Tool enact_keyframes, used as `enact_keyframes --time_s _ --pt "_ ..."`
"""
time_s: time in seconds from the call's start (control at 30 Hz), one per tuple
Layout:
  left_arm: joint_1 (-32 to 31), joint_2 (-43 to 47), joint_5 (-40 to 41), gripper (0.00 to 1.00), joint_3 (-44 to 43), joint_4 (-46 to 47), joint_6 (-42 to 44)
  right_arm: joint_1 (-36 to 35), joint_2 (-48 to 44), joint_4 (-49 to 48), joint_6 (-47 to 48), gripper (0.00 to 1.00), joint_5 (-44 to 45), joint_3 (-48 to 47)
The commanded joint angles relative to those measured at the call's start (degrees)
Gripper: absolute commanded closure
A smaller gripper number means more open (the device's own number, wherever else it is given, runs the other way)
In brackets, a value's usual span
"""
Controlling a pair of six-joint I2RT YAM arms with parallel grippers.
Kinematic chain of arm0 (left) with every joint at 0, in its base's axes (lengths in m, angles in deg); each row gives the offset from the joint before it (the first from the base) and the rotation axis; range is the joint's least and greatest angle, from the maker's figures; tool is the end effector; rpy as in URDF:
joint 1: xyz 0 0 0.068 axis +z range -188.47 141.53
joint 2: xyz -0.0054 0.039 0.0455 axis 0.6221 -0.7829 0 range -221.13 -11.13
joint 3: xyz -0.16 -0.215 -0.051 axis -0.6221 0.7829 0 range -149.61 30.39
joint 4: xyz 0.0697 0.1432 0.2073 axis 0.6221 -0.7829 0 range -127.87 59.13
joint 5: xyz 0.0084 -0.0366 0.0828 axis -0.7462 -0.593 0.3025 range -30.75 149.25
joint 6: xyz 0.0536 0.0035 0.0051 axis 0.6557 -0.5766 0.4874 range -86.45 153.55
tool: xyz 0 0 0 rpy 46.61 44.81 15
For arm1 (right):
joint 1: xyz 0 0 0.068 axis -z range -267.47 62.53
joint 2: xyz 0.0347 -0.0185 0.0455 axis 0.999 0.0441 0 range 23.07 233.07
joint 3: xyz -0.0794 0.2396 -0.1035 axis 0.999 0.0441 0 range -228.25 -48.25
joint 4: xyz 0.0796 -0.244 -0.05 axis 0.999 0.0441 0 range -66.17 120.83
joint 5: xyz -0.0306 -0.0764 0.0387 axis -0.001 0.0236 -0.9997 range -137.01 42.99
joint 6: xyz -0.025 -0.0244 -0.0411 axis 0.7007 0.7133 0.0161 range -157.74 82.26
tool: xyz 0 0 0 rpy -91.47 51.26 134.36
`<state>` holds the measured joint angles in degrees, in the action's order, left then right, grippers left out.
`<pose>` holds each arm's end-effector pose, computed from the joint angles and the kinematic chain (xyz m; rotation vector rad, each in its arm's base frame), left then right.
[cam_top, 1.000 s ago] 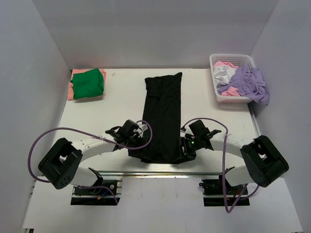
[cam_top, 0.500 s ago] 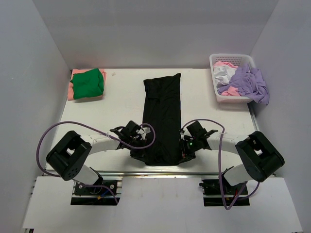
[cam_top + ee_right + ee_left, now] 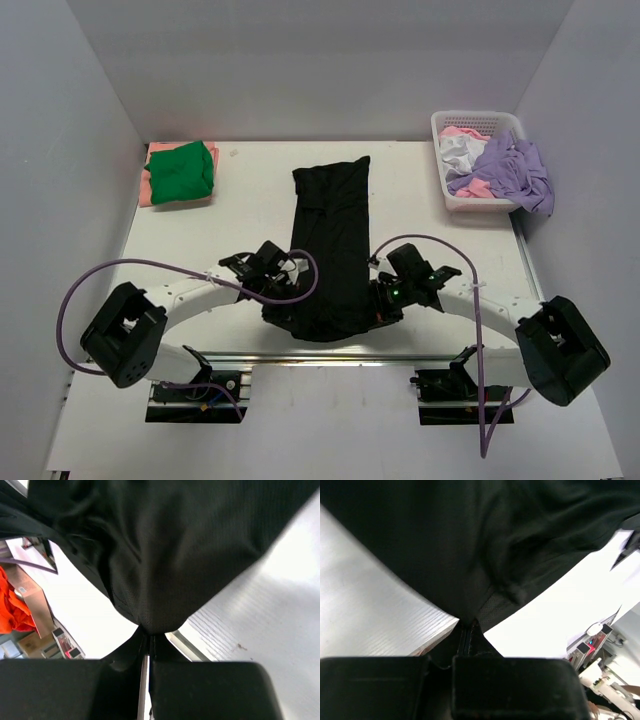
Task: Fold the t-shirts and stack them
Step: Grab the bottom of the folded rectangular tshirt with both arms, then fold the folded rectangular tshirt in 1/3 of the way
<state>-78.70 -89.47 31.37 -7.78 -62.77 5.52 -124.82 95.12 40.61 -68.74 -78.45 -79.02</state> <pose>0.1610 -0.1580 0.1595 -0.4352 -2.9666 0.8808 0.1617 0.1466 0.1594 -0.3774 2.7633 1.0941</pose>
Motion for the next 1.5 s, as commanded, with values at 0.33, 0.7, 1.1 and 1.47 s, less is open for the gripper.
enact_keyframes --time_s 0.33,0.7,1.1,1.47 --pt "5.2 -9.5 16.7 1.0 -21.8 -1.4 1.1 3.6 8.0 3.2 4.5 1.0 5.3 -17.4" --pt "11.3 -18.4 14.3 1.0 -33.4 6.9 1.3 9.6 19.1 6.3 8.8 1.0 11.0 -33.9" --pt "15.6 -26.5 16.0 1.0 -46.5 3.8 3.7 13.8 30.7 10.7 12.6 1.0 13.5 -48.3" --pt "18.4 -31.3 14.7 1.0 -48.5 4.3 4.8 16.9 38.6 11.8 13.7 1.0 10.9 -55.3"
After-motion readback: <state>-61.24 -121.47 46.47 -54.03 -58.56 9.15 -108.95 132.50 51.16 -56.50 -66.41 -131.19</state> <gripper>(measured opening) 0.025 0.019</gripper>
